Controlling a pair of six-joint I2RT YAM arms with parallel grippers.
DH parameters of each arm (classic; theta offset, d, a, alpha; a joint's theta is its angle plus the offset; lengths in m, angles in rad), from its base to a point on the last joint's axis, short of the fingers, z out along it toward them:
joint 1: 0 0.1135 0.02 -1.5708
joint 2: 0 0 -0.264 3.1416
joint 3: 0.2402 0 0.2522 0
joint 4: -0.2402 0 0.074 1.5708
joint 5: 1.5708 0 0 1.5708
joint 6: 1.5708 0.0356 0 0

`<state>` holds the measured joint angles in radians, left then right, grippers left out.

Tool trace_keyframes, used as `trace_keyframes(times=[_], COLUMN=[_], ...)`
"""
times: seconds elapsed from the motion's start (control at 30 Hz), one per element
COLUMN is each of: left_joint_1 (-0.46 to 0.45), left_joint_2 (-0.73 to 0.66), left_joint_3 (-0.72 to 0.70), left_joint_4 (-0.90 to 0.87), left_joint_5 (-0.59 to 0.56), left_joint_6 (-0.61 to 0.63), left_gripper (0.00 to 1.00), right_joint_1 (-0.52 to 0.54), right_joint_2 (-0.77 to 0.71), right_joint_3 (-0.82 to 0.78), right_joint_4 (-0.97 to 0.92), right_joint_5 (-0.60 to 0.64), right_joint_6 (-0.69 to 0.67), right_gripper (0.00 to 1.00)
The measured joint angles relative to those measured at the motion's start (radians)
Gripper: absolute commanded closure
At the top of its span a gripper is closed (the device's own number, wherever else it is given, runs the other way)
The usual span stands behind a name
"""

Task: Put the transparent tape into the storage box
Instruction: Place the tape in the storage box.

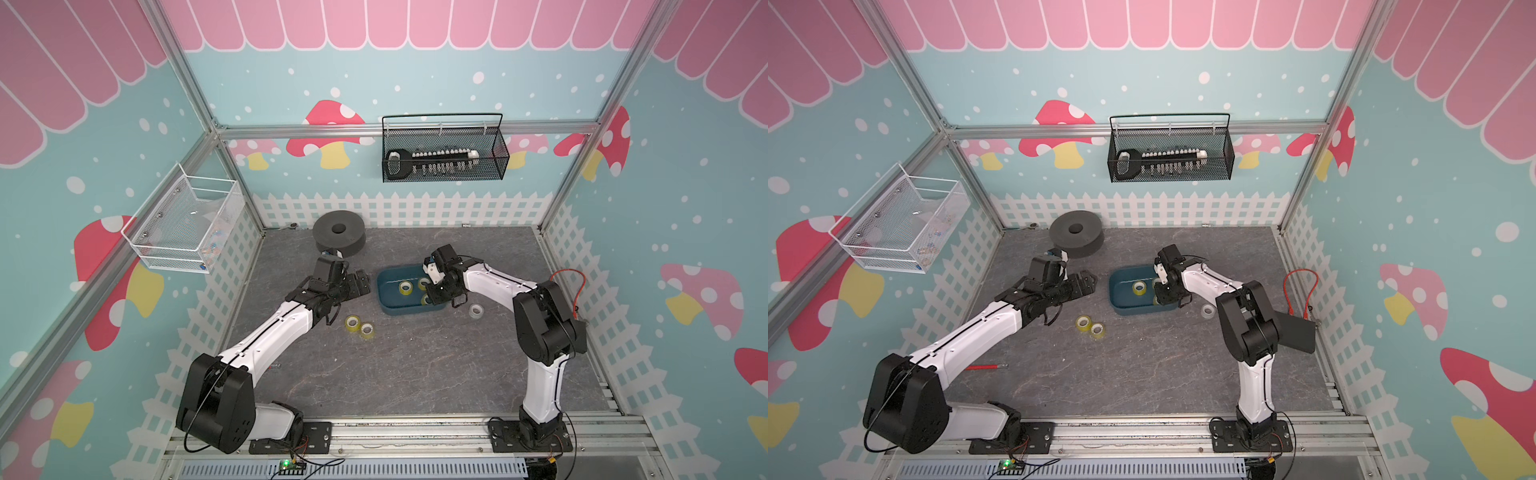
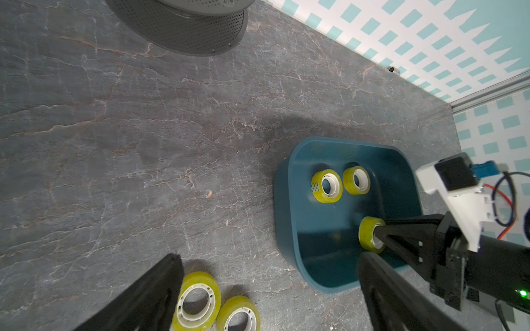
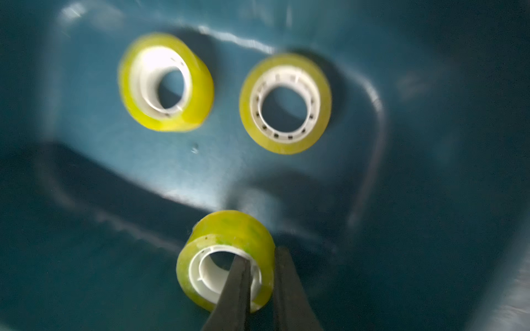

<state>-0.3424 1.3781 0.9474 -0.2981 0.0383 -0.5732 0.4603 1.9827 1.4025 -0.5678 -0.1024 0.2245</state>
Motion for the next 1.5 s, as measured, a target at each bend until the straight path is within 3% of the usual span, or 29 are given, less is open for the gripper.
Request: trace_keyframes(times=[0.3, 0.57, 0.83, 1.07, 1.5], left_joint_1=[0.0, 0.002, 0.014, 0.025, 0.039], left_joint_2=[0.0, 0.0, 0.006, 0.006, 0.006], left_joint_3=[0.0, 0.0, 0.0, 0.0, 0.0], left_joint_4=[0.0, 0.0, 0.0, 0.0, 0.0], left_joint_5=[0.0, 0.0, 0.0, 0.002, 0.012], left_joint_6=[0.0, 0.001, 0.002, 0.005, 0.013], left_gripper=[0.01, 0.01, 0.01, 0.01, 0.01], right_joint_1=[0.0, 0.002, 0.006, 0.006, 0.012], right_joint_2=[0.02, 0.044, 0.047, 0.048, 0.073], right_joint_3=[-0.005, 0.031, 0.038, 0.042, 0.092], right_joint_4=[0.008, 0.006, 0.0, -0.019, -0.084], right_joint_5=[0.008, 0.037, 0.075, 0.117, 0.154], right_joint_6=[0.0, 0.0, 0.0, 0.002, -0.002], right_gripper=[1.0, 0.9, 0.88, 0.75, 0.6])
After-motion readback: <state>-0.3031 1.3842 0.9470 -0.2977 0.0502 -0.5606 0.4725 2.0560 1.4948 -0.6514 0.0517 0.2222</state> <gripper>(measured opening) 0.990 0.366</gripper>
